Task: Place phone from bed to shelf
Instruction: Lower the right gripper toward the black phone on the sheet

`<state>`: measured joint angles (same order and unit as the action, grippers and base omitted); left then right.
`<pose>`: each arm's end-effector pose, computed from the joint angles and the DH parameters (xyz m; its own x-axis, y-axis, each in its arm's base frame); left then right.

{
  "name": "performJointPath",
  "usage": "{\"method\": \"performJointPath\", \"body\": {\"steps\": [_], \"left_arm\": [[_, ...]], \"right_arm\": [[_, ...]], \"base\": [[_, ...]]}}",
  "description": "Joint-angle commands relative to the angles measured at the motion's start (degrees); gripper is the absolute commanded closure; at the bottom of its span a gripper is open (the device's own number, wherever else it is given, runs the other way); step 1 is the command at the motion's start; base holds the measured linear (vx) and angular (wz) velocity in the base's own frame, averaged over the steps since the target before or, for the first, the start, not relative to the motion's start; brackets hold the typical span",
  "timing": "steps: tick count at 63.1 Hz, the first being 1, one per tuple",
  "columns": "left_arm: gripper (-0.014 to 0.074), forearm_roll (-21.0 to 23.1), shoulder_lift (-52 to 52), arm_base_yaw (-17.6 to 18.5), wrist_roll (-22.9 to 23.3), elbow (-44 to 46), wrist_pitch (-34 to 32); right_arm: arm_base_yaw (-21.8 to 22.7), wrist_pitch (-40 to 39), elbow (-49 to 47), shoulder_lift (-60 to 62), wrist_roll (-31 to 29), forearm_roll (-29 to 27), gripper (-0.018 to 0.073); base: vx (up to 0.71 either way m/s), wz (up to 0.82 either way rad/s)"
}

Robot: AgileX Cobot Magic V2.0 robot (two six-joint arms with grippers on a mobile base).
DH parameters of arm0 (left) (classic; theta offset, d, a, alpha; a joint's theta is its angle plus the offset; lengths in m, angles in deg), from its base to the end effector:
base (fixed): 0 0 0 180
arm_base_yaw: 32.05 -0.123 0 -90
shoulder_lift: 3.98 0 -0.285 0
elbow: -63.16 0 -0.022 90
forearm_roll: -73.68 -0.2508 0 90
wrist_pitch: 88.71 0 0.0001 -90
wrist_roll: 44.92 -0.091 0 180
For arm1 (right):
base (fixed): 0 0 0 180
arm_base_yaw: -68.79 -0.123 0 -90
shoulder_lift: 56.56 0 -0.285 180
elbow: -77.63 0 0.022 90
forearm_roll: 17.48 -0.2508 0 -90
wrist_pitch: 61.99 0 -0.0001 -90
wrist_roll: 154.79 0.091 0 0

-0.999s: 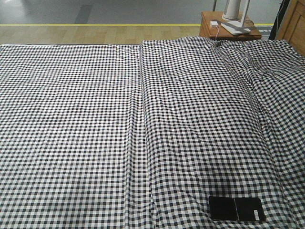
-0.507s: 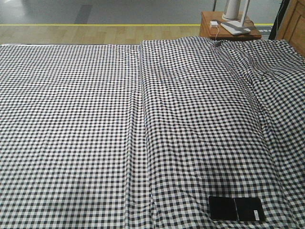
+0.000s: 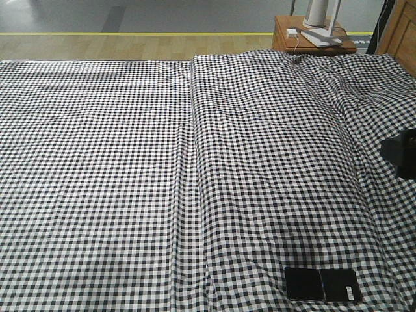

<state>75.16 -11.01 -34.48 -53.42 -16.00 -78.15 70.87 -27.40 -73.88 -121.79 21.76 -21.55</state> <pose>0.0563 0.0020 0.1857 -0.1211 0.1176 -0.9856 -0.0230 0.9924 0.1212 0.2036 -0.0037 0.3311 -0.6186 0.0208 -0.7854 0.0036 0.9997 0.0236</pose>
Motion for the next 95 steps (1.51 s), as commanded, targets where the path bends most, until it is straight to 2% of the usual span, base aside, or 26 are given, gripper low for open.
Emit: {"method": "performJointPath", "body": {"steps": [1, 14, 24, 29, 34, 43, 50, 58, 68, 78, 95], "left_arm": [[0.0595, 0.52, 0.77, 0.20, 0.33, 1.22, -4.15], [0.0595, 0.52, 0.77, 0.20, 0.33, 1.22, -4.15], [0.0595, 0.52, 0.77, 0.20, 0.33, 1.22, -4.15], [0.0595, 0.52, 0.77, 0.20, 0.33, 1.22, -4.15], [0.0595, 0.52, 0.77, 0.20, 0.33, 1.22, -4.15], [0.0595, 0.52, 0.77, 0.20, 0.33, 1.22, -4.15], [0.0595, 0.52, 0.77, 0.20, 0.33, 1.22, -4.15], [0.0595, 0.52, 0.77, 0.20, 0.33, 1.22, -4.15], [0.0595, 0.52, 0.77, 0.20, 0.33, 1.22, -4.15], [0.0595, 0.52, 0.77, 0.20, 0.33, 1.22, -4.15], [0.0595, 0.52, 0.77, 0.20, 0.33, 1.22, -4.15]], "right_arm": [[0.22, -2.46, -2.08, 0.38, 0.75, 0.37, -0.0164], [0.41, 1.67, -2.08, 0.38, 6.46, 0.37, -0.0139], [0.66, 7.07, -2.08, 0.38, 7.37, 0.43, -0.0129], [3.38, 9.85, -2.08, 0.20, 8.46, 0.32, -0.0126], [8.00, 12.54, -2.08, -1.18, 7.38, 0.12, -0.0123], [16.74, 15.24, -2.08, -5.98, 0.30, -5.81, -0.0106], [21.20, 14.54, -2.08, -11.74, -7.40, -11.90, -0.0091], [24.82, 13.56, -2.08, -19.34, -12.66, -15.86, -0.0083], [26.89, 10.15, -2.08, -29.15, -18.47, -17.89, -0.0078], [26.88, 6.06, -2.24, -39.01, -25.30, -20.39, -0.0074], [26.88, 8.80, -9.29, -55.71, -39.77, -28.31, -0.0068]], "base": [[0.00, 0.00], [0.00, 0.00], [0.00, 0.00], [0.00, 0.00], [0.00, 0.00], [0.00, 0.00], [0.00, 0.00], [0.00, 0.00], [0.00, 0.00], [0.00, 0.00], [0.00, 0.00]]}}
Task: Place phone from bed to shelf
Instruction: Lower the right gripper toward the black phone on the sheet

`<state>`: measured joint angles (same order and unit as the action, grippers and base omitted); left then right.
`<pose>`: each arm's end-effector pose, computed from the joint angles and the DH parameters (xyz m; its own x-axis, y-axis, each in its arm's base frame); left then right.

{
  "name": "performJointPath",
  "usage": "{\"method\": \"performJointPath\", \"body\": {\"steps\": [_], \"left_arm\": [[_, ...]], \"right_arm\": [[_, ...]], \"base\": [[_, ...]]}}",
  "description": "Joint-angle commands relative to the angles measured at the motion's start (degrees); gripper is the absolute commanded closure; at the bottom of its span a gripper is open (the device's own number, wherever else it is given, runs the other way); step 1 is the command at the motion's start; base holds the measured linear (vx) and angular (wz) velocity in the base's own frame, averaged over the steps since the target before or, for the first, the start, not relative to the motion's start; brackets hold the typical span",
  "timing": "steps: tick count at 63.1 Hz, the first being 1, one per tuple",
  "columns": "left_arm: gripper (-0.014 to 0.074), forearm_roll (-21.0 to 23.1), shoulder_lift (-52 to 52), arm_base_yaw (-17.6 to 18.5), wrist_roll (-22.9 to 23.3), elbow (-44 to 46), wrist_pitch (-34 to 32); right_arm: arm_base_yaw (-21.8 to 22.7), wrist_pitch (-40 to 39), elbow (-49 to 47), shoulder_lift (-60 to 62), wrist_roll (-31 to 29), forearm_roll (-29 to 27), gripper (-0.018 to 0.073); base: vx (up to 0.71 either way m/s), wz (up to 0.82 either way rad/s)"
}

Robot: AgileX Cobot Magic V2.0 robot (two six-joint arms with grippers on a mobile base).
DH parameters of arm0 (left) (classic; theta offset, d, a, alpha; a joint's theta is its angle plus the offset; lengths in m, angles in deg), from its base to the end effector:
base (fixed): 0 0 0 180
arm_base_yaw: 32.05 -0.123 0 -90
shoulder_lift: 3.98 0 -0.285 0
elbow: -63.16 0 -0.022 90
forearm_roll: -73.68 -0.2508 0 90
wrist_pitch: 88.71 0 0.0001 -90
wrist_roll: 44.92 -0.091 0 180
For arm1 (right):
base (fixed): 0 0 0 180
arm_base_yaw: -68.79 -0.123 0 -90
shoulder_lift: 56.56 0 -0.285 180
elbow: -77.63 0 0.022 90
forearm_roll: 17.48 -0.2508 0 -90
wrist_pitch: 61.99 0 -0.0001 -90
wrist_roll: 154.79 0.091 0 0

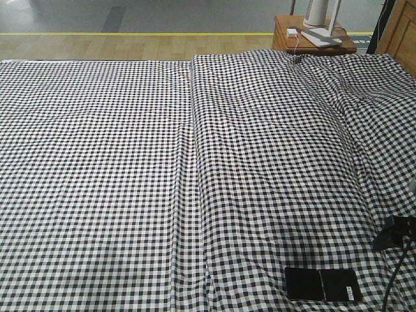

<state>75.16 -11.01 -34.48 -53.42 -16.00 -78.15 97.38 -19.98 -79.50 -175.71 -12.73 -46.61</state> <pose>0.0563 0.0020 0.1857 -0.1211 0.1176 -0.9856 -0.0230 0.9924 0.1212 0.2865 -0.1223 0.1017 -0.9671 0.2403 -0.0831 0.2033 0.9271 0.3150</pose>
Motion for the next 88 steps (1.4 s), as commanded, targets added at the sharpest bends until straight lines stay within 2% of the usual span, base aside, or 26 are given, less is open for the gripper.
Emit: {"method": "performJointPath", "body": {"steps": [1, 15, 30, 47, 88], "left_arm": [[0.0595, 0.52, 0.77, 0.20, 0.33, 1.22, -4.15], [0.0595, 0.52, 0.77, 0.20, 0.33, 1.22, -4.15], [0.0595, 0.52, 0.77, 0.20, 0.33, 1.22, -4.15], [0.0595, 0.52, 0.77, 0.20, 0.33, 1.22, -4.15], [0.0595, 0.52, 0.77, 0.20, 0.33, 1.22, -4.15]], "right_arm": [[0.37, 1.51, -4.13, -2.45, -5.55, -3.35, -0.0067], [0.37, 3.53, -11.35, -13.08, -9.96, -3.81, -0.0060], [0.37, 8.19, -19.05, -23.93, -17.83, -8.79, -0.0050], [0.37, 13.16, -25.41, -32.02, -20.64, -10.12, -0.0039], [0.37, 8.88, -26.11, -38.33, -27.04, -13.08, -0.0035]], "base": [[0.00, 0.00], [0.00, 0.00], [0.00, 0.00], [0.00, 0.00], [0.00, 0.00]]}}
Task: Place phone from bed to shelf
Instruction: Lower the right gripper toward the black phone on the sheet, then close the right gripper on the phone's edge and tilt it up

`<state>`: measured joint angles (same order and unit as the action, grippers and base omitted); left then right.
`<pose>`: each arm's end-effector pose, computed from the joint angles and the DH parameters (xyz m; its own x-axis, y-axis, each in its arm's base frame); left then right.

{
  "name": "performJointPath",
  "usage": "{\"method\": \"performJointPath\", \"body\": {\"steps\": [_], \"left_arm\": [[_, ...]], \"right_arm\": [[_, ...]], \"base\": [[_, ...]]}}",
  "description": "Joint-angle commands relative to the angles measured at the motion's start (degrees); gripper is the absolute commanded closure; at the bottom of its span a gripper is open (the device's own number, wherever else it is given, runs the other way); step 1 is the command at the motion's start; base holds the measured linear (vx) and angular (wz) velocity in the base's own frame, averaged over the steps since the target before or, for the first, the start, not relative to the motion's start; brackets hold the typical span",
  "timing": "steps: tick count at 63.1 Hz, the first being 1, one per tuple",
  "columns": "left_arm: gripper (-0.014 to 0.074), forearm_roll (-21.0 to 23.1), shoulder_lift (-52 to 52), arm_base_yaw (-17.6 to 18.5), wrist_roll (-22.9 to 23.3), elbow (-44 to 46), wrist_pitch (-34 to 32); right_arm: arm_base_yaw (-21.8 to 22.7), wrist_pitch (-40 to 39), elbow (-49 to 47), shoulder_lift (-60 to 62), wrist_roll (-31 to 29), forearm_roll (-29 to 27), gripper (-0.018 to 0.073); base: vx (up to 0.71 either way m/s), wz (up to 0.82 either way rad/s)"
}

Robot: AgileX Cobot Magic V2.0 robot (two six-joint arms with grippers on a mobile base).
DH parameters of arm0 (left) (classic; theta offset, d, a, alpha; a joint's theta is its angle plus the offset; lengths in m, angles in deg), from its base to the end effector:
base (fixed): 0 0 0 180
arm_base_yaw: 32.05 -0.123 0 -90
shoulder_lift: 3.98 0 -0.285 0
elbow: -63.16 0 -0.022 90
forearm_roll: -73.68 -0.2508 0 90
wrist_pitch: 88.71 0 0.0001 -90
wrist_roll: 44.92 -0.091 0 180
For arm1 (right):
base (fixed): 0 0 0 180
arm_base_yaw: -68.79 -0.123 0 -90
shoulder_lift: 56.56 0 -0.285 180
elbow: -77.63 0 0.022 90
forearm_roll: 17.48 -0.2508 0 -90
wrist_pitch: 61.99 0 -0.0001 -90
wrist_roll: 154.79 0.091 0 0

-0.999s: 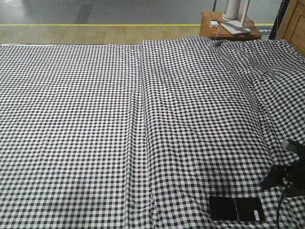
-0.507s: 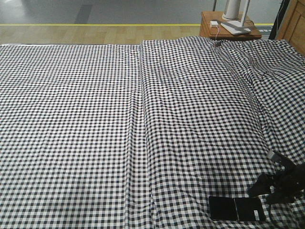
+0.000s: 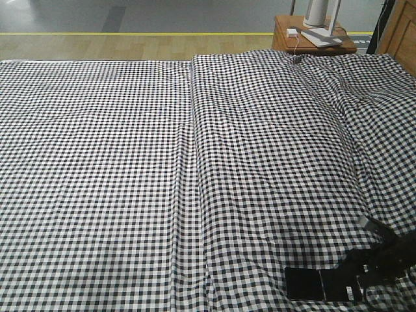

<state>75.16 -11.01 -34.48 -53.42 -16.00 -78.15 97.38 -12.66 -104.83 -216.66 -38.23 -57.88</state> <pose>0.0563 0.0020 0.1857 -0.1211 0.1176 -0.9856 -0.0230 0.9924 0.1212 0.3354 -0.1318 -0.0784 -0.9998 -0.0158 0.0087 -0.0080 0.8224 0.5688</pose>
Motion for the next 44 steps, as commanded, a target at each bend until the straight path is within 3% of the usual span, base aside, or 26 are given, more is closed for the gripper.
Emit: {"method": "performJointPath", "body": {"steps": [1, 27, 44], "left_arm": [[0.0595, 0.52, 0.77, 0.20, 0.33, 1.22, -4.15], [0.0595, 0.52, 0.77, 0.20, 0.33, 1.22, -4.15], [0.0595, 0.52, 0.77, 0.20, 0.33, 1.22, -4.15]], "right_arm": [[0.37, 1.50, -0.77, 2.49, -1.69, -2.21, -0.0035], [0.37, 2.73, -0.77, -2.84, -6.66, -8.04, -0.0035], [0.37, 12.78, -0.77, -5.67, -13.46, -19.22, -0.0035]], "base": [[0.00, 0.00], [0.00, 0.00], [0.00, 0.00]]}}
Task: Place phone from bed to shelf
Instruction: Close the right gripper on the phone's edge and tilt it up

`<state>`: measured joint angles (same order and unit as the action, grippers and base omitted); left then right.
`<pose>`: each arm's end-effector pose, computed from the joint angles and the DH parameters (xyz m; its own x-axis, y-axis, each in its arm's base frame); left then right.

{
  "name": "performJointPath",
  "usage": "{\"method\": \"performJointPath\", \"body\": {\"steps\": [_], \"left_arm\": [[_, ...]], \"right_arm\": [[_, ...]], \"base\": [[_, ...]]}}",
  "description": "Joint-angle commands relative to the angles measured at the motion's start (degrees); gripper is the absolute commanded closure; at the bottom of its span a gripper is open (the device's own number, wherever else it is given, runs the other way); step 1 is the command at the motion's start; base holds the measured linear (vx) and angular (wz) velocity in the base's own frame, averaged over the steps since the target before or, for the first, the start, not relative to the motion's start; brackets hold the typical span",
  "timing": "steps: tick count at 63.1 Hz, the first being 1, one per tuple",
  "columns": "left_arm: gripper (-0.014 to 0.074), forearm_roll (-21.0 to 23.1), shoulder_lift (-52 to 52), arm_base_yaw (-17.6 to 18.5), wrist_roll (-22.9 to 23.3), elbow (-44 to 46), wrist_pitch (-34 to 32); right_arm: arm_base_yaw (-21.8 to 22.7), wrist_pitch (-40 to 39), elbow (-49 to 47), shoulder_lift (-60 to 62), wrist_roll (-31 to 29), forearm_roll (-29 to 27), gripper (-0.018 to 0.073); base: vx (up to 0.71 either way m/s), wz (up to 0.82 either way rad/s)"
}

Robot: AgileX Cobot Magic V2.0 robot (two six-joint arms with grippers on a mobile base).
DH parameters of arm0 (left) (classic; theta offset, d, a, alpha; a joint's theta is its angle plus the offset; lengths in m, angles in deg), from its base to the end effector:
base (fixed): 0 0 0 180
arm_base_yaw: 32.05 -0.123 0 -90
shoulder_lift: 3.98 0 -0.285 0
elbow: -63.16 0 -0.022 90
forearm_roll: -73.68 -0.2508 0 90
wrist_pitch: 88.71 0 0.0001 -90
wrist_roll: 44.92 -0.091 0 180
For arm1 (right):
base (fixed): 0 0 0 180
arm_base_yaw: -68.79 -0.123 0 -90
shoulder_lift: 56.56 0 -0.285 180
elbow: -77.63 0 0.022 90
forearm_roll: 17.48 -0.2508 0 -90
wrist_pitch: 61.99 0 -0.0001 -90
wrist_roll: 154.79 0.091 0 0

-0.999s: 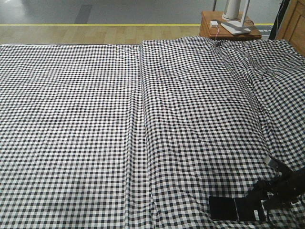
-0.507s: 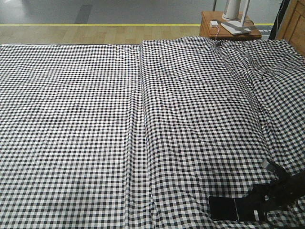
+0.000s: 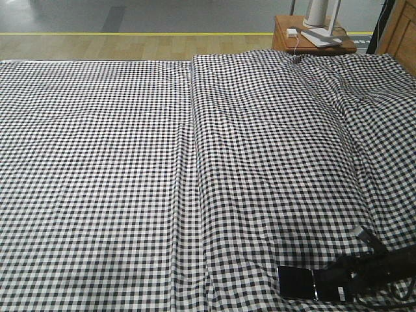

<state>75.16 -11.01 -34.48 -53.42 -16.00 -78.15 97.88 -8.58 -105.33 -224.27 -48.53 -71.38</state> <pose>0.0563 0.0020 0.1857 -0.1211 0.1176 -0.9856 -0.0230 0.9924 0.1212 0.3244 -0.1129 -0.1161 -0.9980 0.0623 -0.0130 0.0343 0.6988 0.7145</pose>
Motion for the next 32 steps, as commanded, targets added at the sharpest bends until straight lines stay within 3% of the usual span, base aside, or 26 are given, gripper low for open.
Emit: {"method": "performJointPath", "body": {"steps": [1, 17, 32], "left_arm": [[0.0595, 0.52, 0.77, 0.20, 0.33, 1.22, -4.15], [0.0595, 0.52, 0.77, 0.20, 0.33, 1.22, -4.15], [0.0595, 0.52, 0.77, 0.20, 0.33, 1.22, -4.15]], "right_arm": [[-0.13, 9.24, -0.28, 1.94, -3.51, -6.25, -0.0035], [-0.13, 13.78, -0.21, 1.43, -5.91, -8.39, -0.0017], [-0.13, 17.21, -0.21, 1.43, -7.97, -8.41, 0.0107]], "base": [[0.00, 0.00], [0.00, 0.00], [0.00, 0.00]]}}
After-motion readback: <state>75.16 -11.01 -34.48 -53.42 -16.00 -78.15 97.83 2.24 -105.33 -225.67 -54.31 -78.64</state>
